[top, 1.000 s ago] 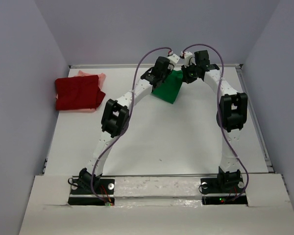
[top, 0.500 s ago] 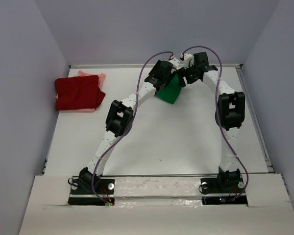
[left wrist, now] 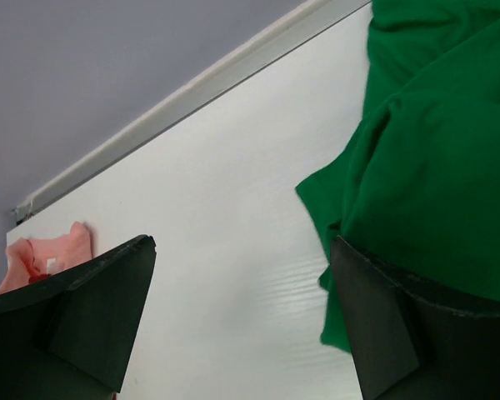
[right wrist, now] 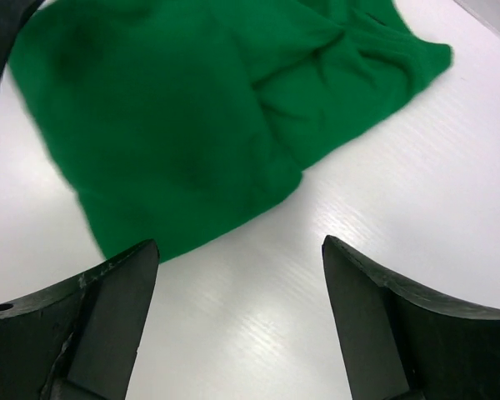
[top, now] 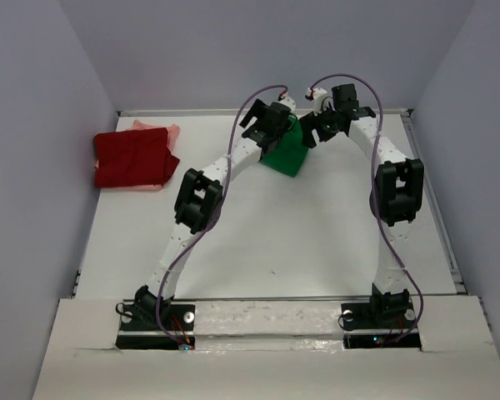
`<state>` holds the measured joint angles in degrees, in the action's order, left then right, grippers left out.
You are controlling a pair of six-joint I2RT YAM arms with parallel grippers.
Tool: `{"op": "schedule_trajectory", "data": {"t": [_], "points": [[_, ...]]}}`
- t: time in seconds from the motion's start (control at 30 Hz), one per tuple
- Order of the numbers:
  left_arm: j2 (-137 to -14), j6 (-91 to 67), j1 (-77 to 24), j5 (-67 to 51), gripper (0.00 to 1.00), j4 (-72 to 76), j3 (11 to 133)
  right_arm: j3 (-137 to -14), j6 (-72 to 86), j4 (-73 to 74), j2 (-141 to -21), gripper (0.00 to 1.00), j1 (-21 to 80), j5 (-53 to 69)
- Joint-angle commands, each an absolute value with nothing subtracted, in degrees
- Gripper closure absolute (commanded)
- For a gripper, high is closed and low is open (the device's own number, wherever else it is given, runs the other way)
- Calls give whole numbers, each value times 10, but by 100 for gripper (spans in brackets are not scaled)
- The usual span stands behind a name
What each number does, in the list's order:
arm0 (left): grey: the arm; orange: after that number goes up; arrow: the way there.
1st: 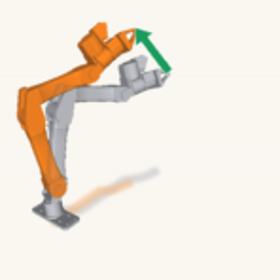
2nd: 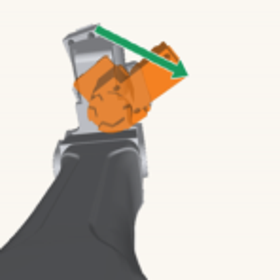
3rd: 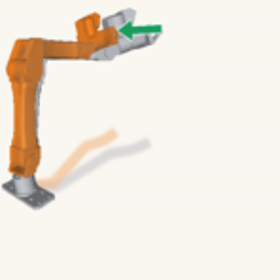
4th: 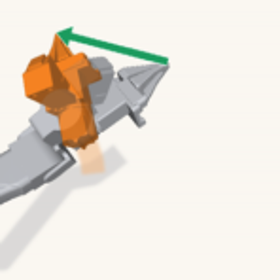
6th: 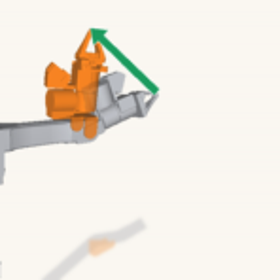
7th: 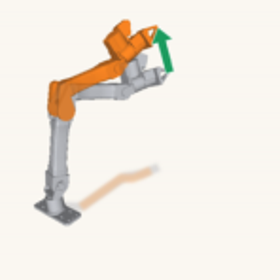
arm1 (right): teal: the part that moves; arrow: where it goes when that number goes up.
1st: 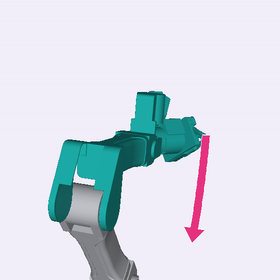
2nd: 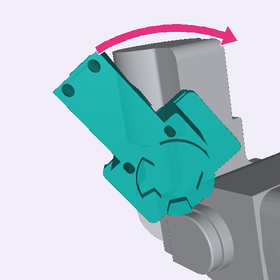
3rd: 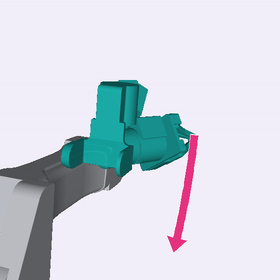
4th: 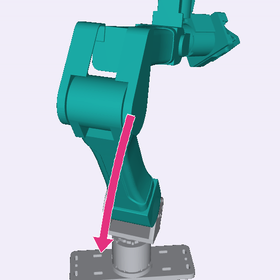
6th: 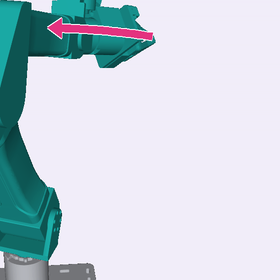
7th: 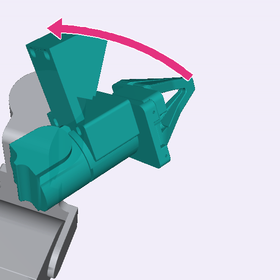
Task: Fold and stack the t-shirts
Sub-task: Fold the long partially folded tshirt into a neat square
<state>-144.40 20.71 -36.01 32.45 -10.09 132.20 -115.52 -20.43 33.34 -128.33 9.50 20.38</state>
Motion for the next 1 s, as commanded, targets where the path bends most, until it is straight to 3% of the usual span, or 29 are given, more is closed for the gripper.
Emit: {"op": "schedule_trajectory", "data": {"t": [0.0, 0.13, 0.3, 0.63, 0.8, 0.97], "points": [[-1291, 141, -310, 306, 1, -164, 1308, -1193, -239, 426, -1232, 16, 117, 279], [-1227, 89, -258, 237, 1, -244, 1220, -1160, -262, 457, -1214, 18, 157, 286], [-1103, 97, -210, 222, 1, -200, 1049, -1177, -269, 475, -1241, 18, 183, 266], [-966, 114, -168, 198, 1, -192, 896, -1446, -246, 510, -1426, 16, 183, 183], [-915, 116, -149, 184, 1, -173, 823, -1395, -231, 409, -1419, 13, 183, 118], [-909, 114, -142, 178, 1, -177, 791, -1401, -226, 417, -1447, 10, 183, 111]]}}
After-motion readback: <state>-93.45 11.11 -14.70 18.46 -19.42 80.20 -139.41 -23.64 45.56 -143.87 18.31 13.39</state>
